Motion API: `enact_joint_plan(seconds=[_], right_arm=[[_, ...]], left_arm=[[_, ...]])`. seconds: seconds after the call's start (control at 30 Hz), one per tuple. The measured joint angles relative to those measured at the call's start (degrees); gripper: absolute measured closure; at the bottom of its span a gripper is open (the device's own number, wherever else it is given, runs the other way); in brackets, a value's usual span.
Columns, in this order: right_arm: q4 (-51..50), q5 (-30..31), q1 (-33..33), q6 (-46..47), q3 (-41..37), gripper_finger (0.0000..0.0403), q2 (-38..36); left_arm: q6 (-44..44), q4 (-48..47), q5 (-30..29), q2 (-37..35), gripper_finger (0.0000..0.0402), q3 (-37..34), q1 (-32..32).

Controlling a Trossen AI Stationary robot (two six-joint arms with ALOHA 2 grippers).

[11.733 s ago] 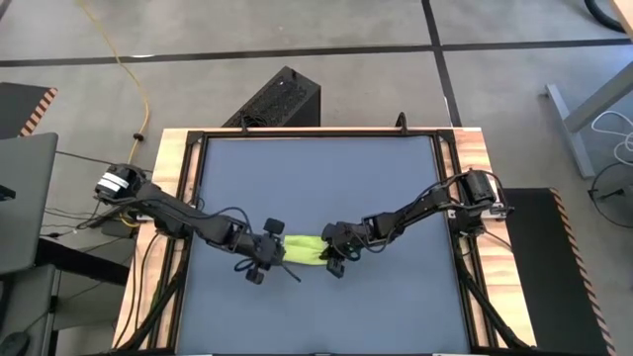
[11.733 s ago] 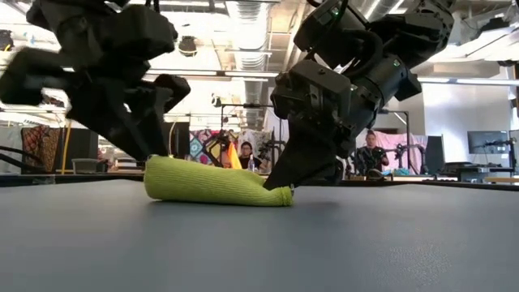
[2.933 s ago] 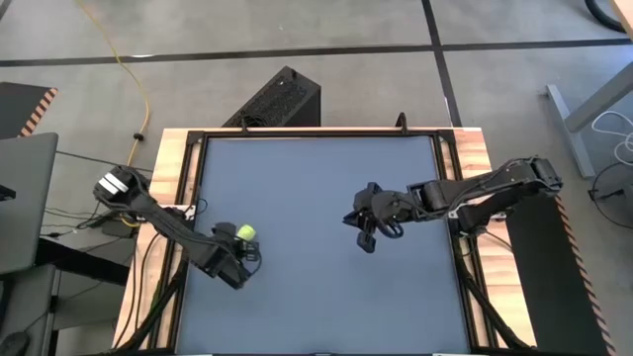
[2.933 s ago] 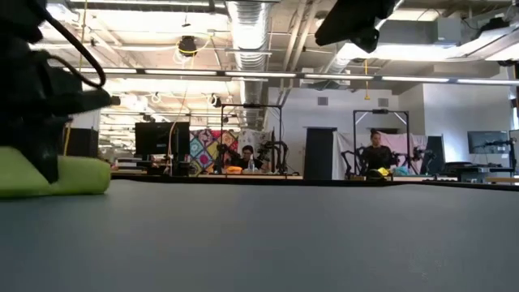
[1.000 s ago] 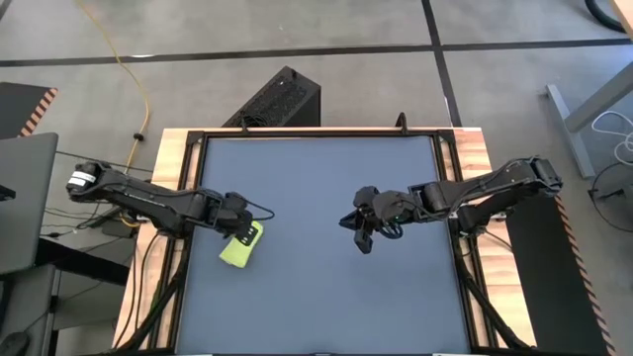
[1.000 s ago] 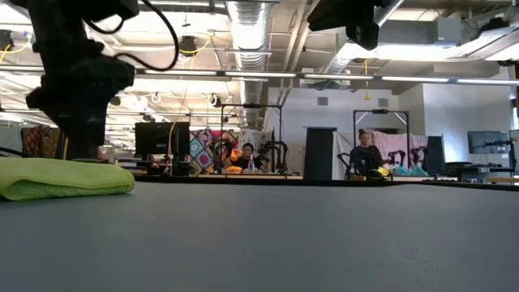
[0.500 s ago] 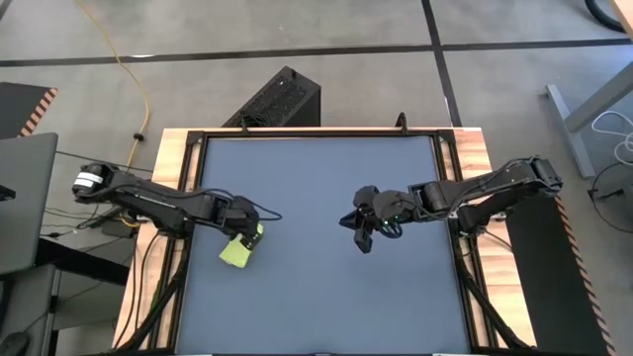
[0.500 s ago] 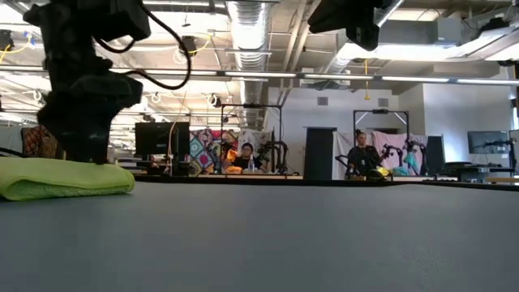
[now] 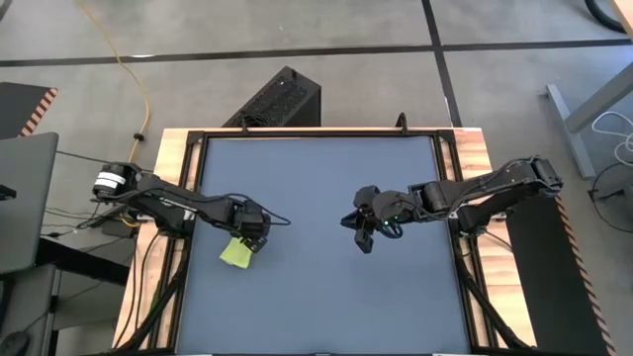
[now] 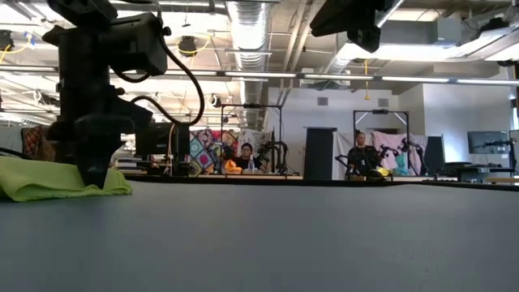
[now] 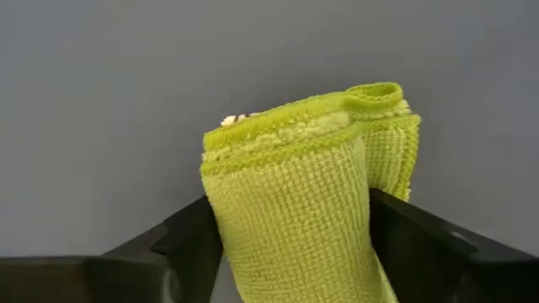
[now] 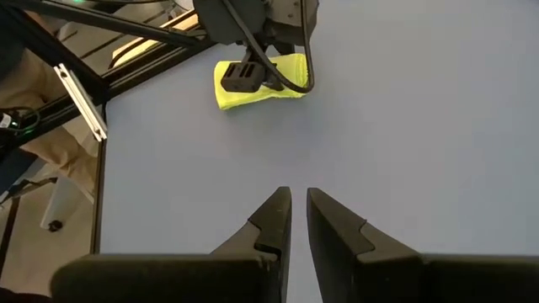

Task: Roll towel
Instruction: Move the green microfiber towel to the middle left of the table

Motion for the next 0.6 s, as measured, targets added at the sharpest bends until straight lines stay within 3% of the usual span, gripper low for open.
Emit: enact_joint_plan(seconds=[0.1,0.3,0.47,0.6], right_arm=[[-0.1,0.0,0.0,0.0,0.0,0.0334,0.0],[-0.6,0.0,0.0,-0.2,0.0,0.0334,0.0],[-1.1,0.0,0.0,-1.0,0.0,0.0334,0.0],[-0.8,0.0,0.0,-2.1,0.0,0.0334,0.0]], left_arm=[[-0.2,0.0,0.0,-1.8,0.0195,-0.4,0.0],[-0.6,-3.5,-2.5,-7.3,0.0374,-0.7,0.0],[-0.4,-9.4,-3.9,-13.0,0.0381,-0.7,0.3],[-0.7,-19.3,-4.6,-19.3,0.0384,-0.6,0.4]])
